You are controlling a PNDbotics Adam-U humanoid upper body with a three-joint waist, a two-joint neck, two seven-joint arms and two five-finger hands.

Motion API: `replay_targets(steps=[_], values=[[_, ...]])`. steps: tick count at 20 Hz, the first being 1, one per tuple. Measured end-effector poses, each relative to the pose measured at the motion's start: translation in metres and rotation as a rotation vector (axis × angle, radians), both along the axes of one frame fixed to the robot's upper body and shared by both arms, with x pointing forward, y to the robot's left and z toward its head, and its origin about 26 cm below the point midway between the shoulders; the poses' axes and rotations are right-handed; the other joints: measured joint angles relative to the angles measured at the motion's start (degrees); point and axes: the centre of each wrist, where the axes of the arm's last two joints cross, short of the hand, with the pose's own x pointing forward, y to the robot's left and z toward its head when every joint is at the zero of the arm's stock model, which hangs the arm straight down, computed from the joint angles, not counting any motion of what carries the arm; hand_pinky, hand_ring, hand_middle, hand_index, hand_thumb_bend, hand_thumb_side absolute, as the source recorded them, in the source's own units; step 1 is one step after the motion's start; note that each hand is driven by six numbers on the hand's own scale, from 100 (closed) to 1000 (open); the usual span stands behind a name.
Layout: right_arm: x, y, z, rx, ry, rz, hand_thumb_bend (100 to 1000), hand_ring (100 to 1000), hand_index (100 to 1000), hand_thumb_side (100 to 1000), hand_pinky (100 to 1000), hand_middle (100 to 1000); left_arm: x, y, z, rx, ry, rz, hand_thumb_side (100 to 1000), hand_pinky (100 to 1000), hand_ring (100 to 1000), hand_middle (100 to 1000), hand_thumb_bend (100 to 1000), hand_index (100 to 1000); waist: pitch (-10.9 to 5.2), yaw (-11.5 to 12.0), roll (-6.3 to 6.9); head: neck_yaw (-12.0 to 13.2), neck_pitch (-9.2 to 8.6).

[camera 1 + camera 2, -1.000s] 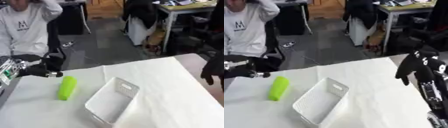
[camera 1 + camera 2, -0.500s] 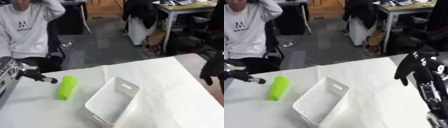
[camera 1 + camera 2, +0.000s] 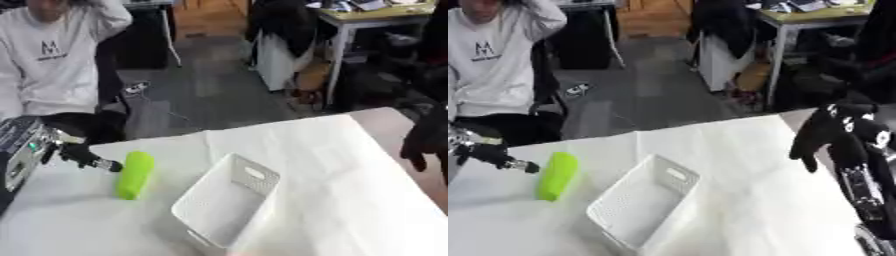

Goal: Pick up objects on the table and place them in the box.

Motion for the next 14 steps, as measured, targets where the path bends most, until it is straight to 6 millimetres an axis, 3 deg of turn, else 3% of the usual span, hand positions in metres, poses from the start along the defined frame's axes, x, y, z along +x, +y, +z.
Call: replay_targets(steps=[14], values=[[0.0, 0.001, 0.0, -0.009, 0.002, 0.007, 100, 394, 515, 684, 149, 459, 0.004, -0.011, 0.001, -0.062, 0.03, -0.04, 1000, 329, 631, 685, 634, 658, 0.0, -0.1, 0.0, 0.42, 0.49]])
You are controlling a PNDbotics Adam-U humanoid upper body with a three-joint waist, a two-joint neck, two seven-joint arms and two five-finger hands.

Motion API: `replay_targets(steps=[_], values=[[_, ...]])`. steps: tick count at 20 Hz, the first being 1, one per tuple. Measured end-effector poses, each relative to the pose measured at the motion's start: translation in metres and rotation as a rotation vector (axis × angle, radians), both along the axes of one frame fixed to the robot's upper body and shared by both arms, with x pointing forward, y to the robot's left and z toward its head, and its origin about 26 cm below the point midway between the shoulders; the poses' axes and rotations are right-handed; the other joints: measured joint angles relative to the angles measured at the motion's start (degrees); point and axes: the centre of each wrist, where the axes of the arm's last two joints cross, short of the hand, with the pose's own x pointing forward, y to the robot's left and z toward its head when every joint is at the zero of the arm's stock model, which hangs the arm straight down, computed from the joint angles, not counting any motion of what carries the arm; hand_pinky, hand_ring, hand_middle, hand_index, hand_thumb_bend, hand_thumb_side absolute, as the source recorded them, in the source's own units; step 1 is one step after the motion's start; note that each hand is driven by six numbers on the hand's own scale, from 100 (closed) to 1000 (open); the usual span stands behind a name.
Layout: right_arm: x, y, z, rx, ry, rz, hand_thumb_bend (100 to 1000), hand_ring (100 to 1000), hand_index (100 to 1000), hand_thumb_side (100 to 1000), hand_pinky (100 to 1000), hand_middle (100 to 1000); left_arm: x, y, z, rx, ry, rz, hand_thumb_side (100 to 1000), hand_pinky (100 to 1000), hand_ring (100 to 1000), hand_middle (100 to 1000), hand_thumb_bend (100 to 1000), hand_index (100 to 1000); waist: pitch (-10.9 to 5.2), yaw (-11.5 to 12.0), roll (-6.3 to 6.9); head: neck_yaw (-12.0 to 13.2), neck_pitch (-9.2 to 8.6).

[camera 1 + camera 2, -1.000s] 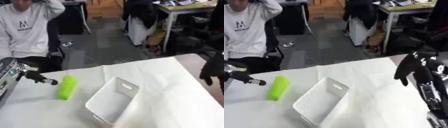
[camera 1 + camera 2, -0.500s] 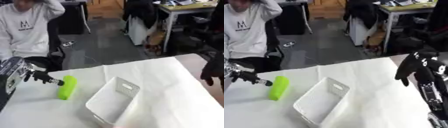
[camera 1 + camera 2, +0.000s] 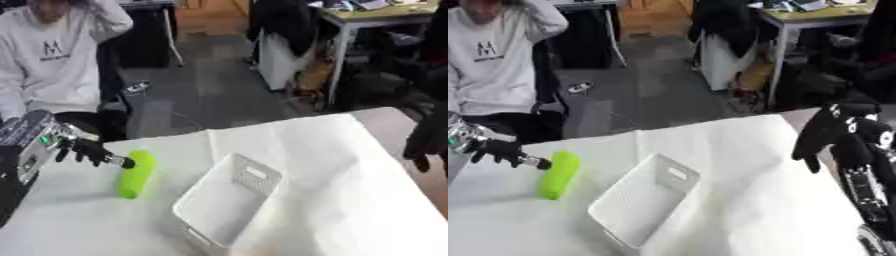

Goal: Pick up objects on the table and place them in the box.

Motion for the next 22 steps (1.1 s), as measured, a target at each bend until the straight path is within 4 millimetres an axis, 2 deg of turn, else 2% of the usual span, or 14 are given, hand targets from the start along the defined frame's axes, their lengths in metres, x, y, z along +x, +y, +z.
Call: replay_targets(steps=[5, 22], values=[[0.0, 0.0, 0.0, -0.003, 0.001, 0.002, 100, 394, 516, 684, 149, 460, 0.002, -0.008, -0.002, -0.022, -0.002, -0.017, 1000, 309, 616, 660, 574, 655, 0.0, -0.13, 0.0, 0.03, 0.02], [0.001, 0.002, 0.004, -0.009, -0.008, 0.008, 100, 394, 516, 685, 150, 459, 0.005, -0.018, -0.019, -0.033, -0.003, -0.056, 1000, 309, 618, 654, 571, 661, 0.32, -0.78, 0.02, 0.06, 0.02]])
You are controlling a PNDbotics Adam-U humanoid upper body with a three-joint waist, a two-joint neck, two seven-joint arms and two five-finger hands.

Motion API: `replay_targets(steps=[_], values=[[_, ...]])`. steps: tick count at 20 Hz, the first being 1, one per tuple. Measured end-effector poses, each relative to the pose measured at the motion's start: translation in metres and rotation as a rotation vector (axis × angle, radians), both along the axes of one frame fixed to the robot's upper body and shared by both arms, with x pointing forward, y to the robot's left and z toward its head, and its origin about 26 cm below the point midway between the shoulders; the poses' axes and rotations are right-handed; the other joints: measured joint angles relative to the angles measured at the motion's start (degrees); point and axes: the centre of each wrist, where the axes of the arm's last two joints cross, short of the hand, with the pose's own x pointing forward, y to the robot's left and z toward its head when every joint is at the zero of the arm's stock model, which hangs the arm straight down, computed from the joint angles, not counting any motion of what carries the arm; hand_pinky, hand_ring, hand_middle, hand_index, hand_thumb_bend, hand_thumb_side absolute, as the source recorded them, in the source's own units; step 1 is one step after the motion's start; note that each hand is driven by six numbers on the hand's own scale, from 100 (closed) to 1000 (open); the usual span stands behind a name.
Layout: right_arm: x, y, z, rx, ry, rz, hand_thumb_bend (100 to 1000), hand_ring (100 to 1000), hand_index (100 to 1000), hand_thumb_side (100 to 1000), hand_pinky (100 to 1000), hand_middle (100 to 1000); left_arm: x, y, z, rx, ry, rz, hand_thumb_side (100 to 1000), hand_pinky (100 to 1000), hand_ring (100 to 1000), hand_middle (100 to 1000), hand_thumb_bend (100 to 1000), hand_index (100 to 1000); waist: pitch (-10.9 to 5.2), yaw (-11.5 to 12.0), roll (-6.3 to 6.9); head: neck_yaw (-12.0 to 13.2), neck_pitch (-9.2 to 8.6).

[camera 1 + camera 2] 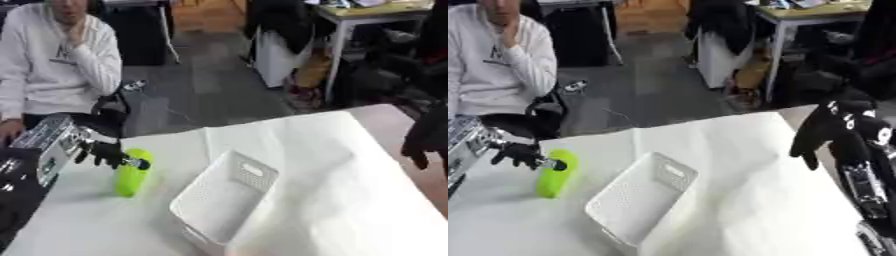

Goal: Pick up objects on the table and place them in the box.

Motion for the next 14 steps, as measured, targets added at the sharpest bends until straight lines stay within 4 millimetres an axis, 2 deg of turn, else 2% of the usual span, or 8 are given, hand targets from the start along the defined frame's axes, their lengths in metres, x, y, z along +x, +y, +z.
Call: replay_targets(steps=[7, 9, 14], values=[[0.0002, 0.0004, 0.0009, 0.0, -0.004, 0.007, 100, 394, 516, 684, 150, 459, 0.0008, 0.0037, -0.0043, 0.031, -0.006, 0.008, 1000, 324, 630, 669, 589, 673, 0.05, -0.3, 0.12, 0.0, 0.0], [0.0004, 0.0007, 0.0018, 0.001, -0.006, 0.009, 100, 394, 515, 683, 150, 459, 0.001, 0.0055, -0.0057, 0.041, -0.01, 0.015, 1000, 327, 633, 674, 635, 701, 0.07, -0.41, 0.19, 0.0, 0.0], [0.0006, 0.0012, 0.003, 0.002, -0.01, 0.011, 100, 394, 515, 683, 150, 459, 0.003, 0.0082, -0.0104, 0.047, -0.024, 0.039, 1000, 320, 628, 670, 649, 708, 0.12, -0.59, 0.19, 0.0, 0.0]])
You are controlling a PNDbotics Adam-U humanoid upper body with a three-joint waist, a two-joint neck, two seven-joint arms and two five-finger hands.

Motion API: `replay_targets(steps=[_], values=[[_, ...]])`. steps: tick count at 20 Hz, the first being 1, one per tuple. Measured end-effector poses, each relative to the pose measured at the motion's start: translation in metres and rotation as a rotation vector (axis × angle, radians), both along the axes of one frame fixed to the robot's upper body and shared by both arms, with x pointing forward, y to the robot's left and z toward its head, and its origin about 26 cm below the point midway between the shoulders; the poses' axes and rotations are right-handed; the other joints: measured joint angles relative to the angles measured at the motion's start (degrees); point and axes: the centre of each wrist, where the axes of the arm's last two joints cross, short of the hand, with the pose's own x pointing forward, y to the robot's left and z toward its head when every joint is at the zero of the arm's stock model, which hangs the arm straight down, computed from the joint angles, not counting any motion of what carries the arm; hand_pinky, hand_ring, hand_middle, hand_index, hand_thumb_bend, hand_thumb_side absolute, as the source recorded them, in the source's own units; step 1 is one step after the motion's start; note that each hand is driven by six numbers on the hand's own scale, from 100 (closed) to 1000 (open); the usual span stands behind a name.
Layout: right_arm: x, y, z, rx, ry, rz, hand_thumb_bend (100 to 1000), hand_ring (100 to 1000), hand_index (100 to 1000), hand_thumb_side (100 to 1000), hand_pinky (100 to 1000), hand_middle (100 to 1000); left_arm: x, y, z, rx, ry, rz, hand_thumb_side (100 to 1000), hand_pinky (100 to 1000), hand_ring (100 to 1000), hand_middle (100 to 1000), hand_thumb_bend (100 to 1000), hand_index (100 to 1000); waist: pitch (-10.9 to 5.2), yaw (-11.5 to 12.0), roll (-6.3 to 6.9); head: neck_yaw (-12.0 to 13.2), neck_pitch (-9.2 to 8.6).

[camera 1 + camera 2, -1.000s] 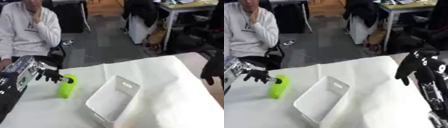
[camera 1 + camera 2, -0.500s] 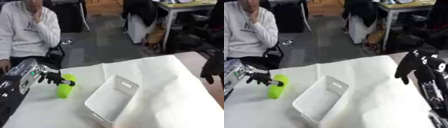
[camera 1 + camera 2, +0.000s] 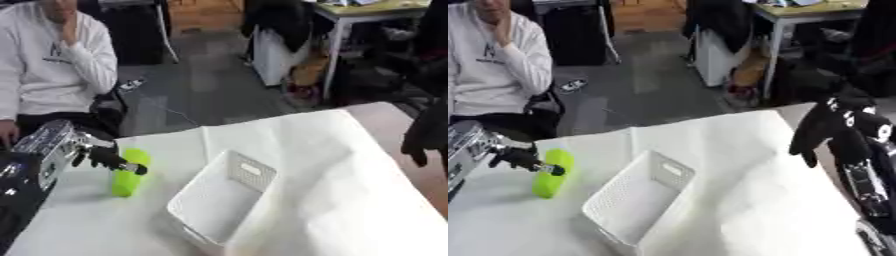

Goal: Pick up objects on the table and place them in the box.

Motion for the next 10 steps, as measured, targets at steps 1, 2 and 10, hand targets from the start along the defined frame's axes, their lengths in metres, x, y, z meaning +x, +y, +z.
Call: replay_targets(steps=[1, 2, 10], values=[[0.0, 0.0, 0.0, 0.0, 0.0, 0.0, 100, 394, 515, 683, 150, 459, 0.0008, -0.0003, 0.0, -0.001, -0.006, 0.003, 1000, 320, 628, 670, 649, 708, 0.02, 0.0, 0.0, 0.0, 0.0], [0.0, 0.0, 0.0001, 0.0, 0.0, 0.0, 100, 394, 515, 683, 150, 459, 0.0017, -0.0004, 0.0003, 0.0, -0.012, 0.006, 1000, 320, 629, 670, 650, 707, 0.03, -0.01, 0.0, 0.0, 0.0], [0.0004, 0.0008, 0.0018, -0.003, -0.002, 0.004, 100, 394, 516, 684, 151, 459, 0.0049, 0.0015, -0.0055, 0.025, -0.04, 0.043, 1000, 326, 635, 673, 657, 698, 0.28, -0.42, 0.02, 0.04, -0.07]])
